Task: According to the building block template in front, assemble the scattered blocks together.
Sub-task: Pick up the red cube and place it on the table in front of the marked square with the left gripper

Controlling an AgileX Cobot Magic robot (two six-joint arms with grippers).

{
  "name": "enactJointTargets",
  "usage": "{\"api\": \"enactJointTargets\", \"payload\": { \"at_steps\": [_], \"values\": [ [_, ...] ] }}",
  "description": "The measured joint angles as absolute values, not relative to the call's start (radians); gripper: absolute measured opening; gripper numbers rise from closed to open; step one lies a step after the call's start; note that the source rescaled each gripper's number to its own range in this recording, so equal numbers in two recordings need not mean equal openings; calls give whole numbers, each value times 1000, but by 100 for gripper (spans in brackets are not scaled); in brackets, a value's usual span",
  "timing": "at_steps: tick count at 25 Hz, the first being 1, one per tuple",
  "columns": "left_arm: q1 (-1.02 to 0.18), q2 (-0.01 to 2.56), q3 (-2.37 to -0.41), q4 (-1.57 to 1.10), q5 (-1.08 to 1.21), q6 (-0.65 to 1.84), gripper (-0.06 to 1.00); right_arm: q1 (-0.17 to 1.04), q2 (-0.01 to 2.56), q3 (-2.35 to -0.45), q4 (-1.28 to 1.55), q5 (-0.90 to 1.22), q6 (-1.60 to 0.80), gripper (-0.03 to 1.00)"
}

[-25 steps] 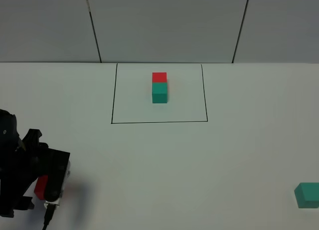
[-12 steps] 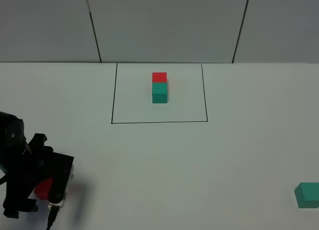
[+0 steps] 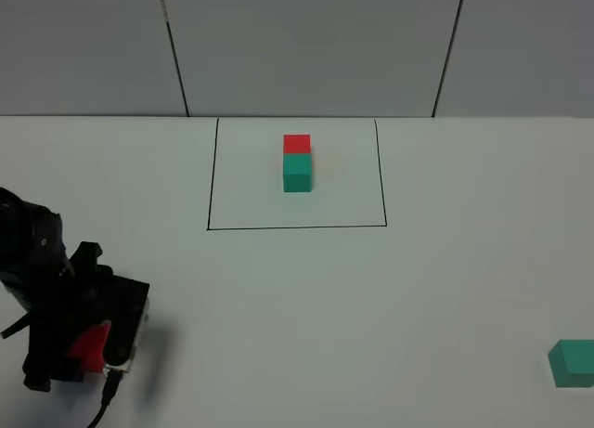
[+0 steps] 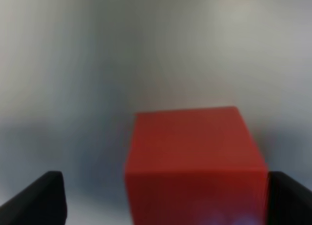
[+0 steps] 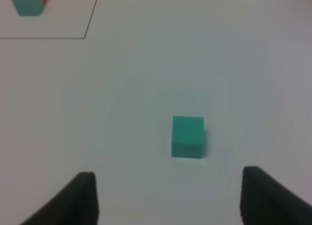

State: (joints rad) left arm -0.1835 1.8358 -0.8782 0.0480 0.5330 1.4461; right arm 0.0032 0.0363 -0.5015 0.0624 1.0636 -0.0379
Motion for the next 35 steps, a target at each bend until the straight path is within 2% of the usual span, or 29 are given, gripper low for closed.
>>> {"api": "enactJointTargets", "payload": {
  "at_steps": [35],
  "values": [
    [-183, 1860, -886, 34, 593, 1486, 91, 3, 36, -502, 62, 1064, -38, 56]
  ]
}}
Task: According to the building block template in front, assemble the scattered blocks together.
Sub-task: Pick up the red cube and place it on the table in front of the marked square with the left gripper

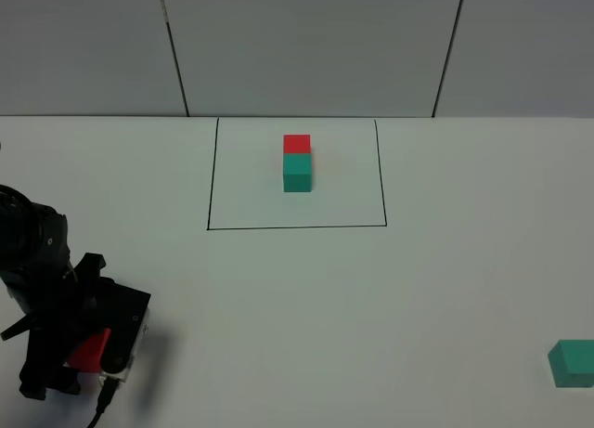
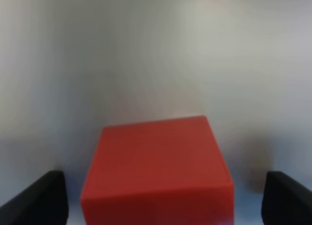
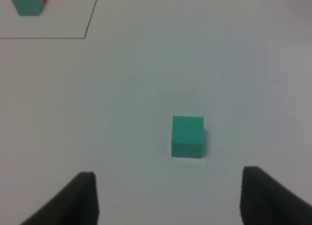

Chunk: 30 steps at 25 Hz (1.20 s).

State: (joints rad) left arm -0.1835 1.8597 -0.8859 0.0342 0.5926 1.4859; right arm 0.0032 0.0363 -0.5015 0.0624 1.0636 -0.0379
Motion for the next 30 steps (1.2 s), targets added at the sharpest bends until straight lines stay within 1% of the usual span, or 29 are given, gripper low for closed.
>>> {"api": "enactJointTargets", "payload": {
  "at_steps": [8, 22, 30],
  "values": [
    [-164, 1871, -888, 36, 590, 1486, 91, 3, 36, -502, 62, 1064, -38, 56],
    [-164, 1880, -894, 32, 561, 1487, 90, 3, 36, -502, 62, 1064, -38, 56],
    [-164, 1880, -895, -14, 561, 1490, 90, 3, 36, -502, 62, 1064, -38, 56]
  ]
}}
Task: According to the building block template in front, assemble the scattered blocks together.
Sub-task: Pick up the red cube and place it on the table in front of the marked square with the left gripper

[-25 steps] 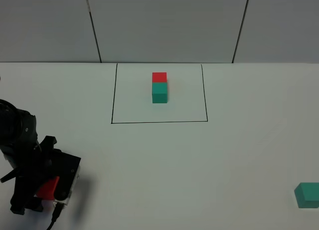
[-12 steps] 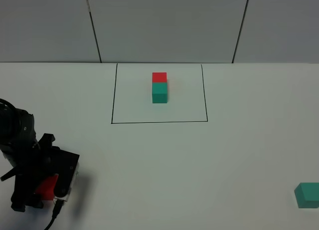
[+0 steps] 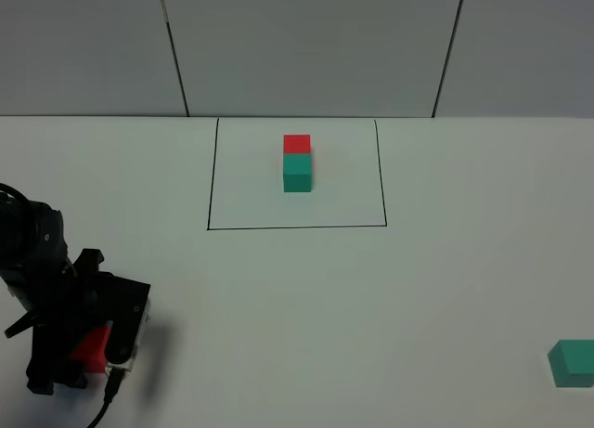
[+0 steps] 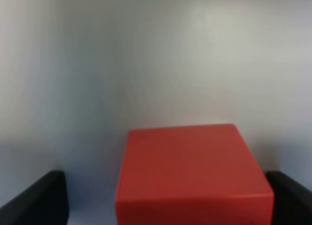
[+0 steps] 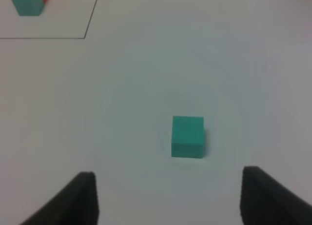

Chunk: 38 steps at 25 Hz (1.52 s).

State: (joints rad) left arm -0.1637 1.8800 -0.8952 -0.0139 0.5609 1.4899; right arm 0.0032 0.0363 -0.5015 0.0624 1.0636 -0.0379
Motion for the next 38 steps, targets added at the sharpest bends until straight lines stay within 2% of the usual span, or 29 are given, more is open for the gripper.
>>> {"api": "enactJointTargets", "payload": {
  "at_steps": [5, 8, 12, 15, 18, 19, 38],
  "values": [
    [-164, 1880, -895, -16, 561, 1491, 90, 3, 36, -502, 62, 1064, -38, 56],
    [-164, 1880, -896, -15, 563, 1491, 84, 3, 36, -502, 62, 1064, -38, 56],
    [-164, 1880, -896, -15, 566, 1492, 59, 3, 36, -502, 62, 1064, -38, 56],
    [-164, 1880, -896, -15, 567, 1494, 34, 3, 36, -502, 62, 1064, -38, 56],
    [-164, 1880, -896, -15, 570, 1494, 4, 3, 36, -502, 62, 1064, -38, 56],
    [-164, 1880, -896, -15, 571, 1495, 0, 3, 36, -502, 62, 1064, -38, 56],
    [-164, 1880, -897, -15, 573, 1495, 0, 3, 36, -502, 62, 1064, -38, 56]
  ]
}}
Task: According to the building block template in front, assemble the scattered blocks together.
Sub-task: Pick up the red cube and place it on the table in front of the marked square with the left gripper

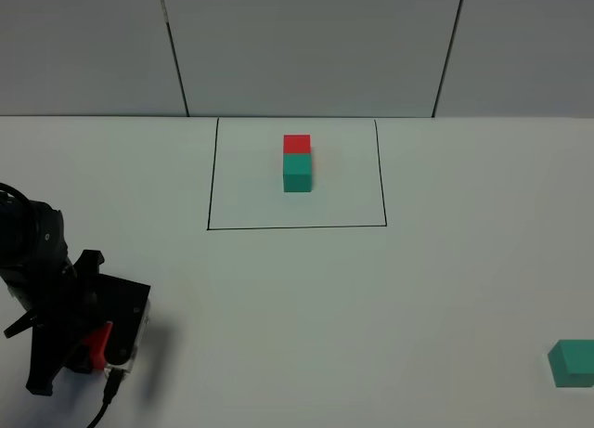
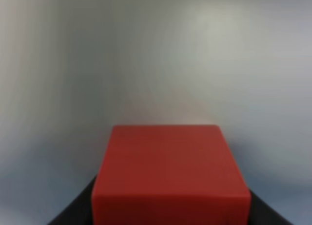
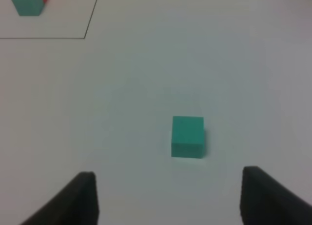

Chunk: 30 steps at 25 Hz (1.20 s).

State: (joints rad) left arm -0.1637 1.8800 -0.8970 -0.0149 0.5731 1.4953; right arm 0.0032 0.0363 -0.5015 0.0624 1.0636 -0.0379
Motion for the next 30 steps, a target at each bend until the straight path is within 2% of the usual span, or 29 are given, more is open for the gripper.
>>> {"api": "enactJointTargets", "payload": {
  "at_steps": [15, 21, 30],
  "values": [
    [-164, 1878, -897, -18, 568, 1495, 0, 3, 36, -502, 62, 1064, -38, 56],
    [-164, 1869, -899, -129, 569, 1494, 0, 3, 36, -502, 62, 1064, -38, 56],
    [-224, 1869, -1020, -162, 656, 1399, 0, 3, 36, -502, 62, 1064, -38, 56]
  ]
}}
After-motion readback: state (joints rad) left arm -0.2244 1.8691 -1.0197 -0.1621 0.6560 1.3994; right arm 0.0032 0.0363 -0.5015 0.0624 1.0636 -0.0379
